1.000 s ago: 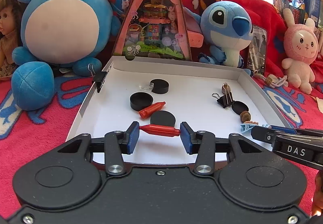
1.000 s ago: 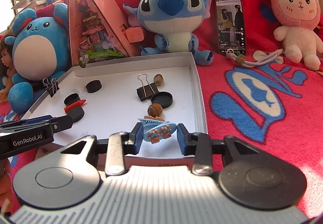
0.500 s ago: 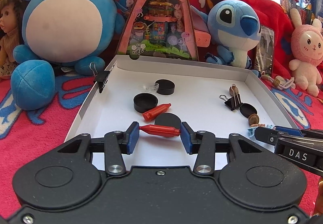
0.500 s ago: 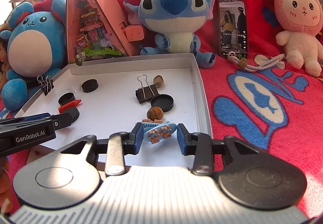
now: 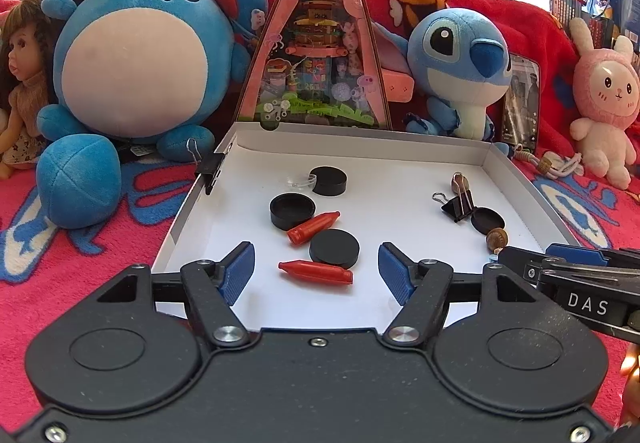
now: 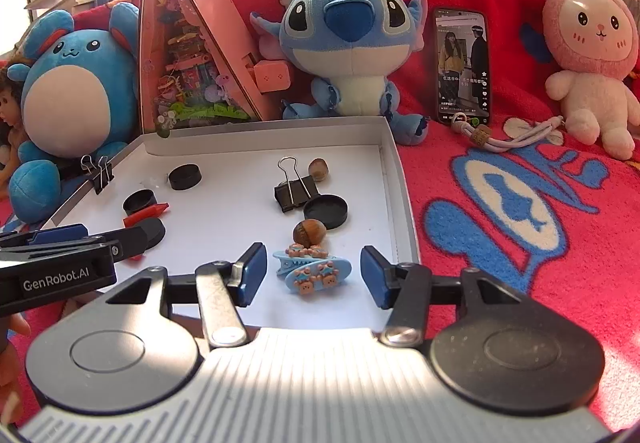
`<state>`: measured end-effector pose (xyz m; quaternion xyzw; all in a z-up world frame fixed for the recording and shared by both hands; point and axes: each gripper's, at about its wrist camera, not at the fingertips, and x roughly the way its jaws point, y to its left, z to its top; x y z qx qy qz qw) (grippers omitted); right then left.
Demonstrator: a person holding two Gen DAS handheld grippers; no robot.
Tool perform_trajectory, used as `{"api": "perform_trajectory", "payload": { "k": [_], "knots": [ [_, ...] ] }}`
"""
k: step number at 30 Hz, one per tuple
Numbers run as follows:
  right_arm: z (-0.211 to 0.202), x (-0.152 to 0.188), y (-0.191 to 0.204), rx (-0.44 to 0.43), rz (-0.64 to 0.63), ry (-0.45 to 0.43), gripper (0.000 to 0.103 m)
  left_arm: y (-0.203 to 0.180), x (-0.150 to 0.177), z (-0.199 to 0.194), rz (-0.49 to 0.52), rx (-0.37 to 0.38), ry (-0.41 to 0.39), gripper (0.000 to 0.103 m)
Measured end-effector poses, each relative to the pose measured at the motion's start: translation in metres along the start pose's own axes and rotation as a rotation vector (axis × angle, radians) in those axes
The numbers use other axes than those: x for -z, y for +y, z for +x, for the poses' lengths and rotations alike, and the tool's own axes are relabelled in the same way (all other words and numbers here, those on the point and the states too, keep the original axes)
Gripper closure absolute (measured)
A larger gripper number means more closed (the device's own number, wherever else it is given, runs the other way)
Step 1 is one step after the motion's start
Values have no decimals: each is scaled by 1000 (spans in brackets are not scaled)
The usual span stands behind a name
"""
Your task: Organize rigid objects
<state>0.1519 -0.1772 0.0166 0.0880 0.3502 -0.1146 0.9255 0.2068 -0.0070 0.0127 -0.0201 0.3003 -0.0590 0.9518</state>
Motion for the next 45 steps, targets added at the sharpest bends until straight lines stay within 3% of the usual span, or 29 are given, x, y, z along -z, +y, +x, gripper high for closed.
{"api": "perform_trajectory", "payload": {
  "k": [19, 45],
  "knots": [
    [-20, 1, -4, -1, -12, -22, 20, 3, 1, -26, 4, 11, -20, 25],
    [-56, 20, -6, -24, -19, -35, 12, 11, 27, -69, -6, 18, -30, 18]
  ]
}}
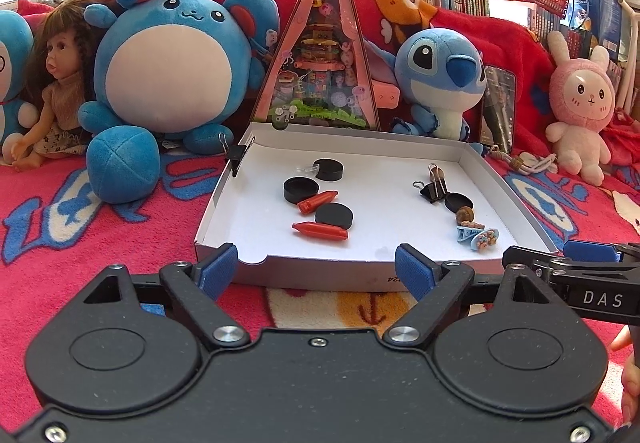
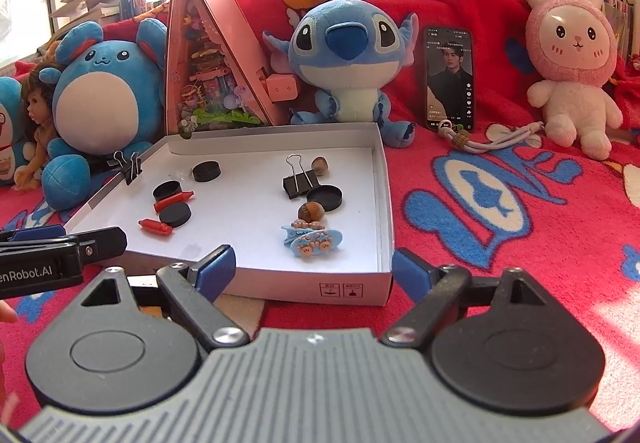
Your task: Organize rigid objects
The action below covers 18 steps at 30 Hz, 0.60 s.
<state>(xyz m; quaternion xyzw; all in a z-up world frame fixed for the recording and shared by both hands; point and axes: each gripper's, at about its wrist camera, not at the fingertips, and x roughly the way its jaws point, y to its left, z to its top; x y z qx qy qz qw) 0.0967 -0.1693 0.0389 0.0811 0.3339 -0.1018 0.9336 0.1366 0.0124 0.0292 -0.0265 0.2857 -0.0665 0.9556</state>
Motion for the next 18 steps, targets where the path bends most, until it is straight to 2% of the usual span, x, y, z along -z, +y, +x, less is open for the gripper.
{"api": "perform_trajectory", "payload": {
  "k": [7, 18],
  "knots": [
    [-6, 15, -1, 12, -14, 15, 10, 0, 18, -1, 24, -12, 26, 18],
    [7, 36, -4, 37, 1, 76, 9, 0, 33, 8, 33, -42, 63, 18]
  ]
}}
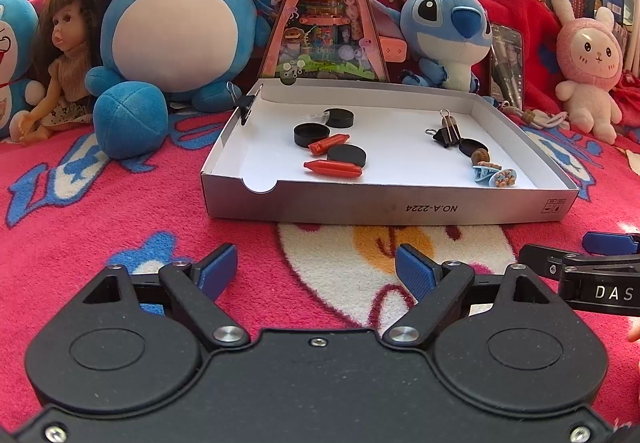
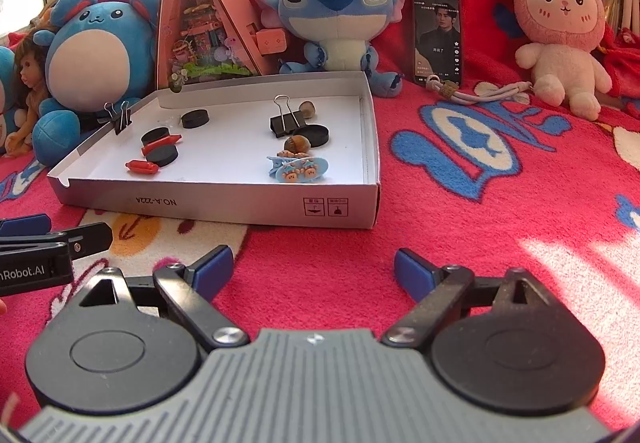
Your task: Organize rigid objects
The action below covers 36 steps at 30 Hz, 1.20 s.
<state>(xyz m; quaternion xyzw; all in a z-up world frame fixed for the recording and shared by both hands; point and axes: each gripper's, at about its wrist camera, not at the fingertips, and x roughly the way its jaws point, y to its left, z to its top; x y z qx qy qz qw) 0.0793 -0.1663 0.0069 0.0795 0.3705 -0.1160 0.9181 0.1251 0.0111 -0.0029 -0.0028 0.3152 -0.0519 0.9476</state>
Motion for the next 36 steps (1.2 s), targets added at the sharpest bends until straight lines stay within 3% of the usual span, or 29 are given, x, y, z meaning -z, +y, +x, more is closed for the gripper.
{"api": "perform_trajectory", "payload": {
  "k": [13, 17, 36],
  "knots": [
    [8, 4, 9, 53, -45, 11, 0, 2, 3, 7, -4, -28, 22, 9],
    [9, 4, 11, 61, -57, 15, 0, 1, 3, 11, 0, -33, 40, 0],
    [9, 5, 10, 60, -55, 16, 0, 0, 4, 13, 9, -40, 43, 0]
  ]
}}
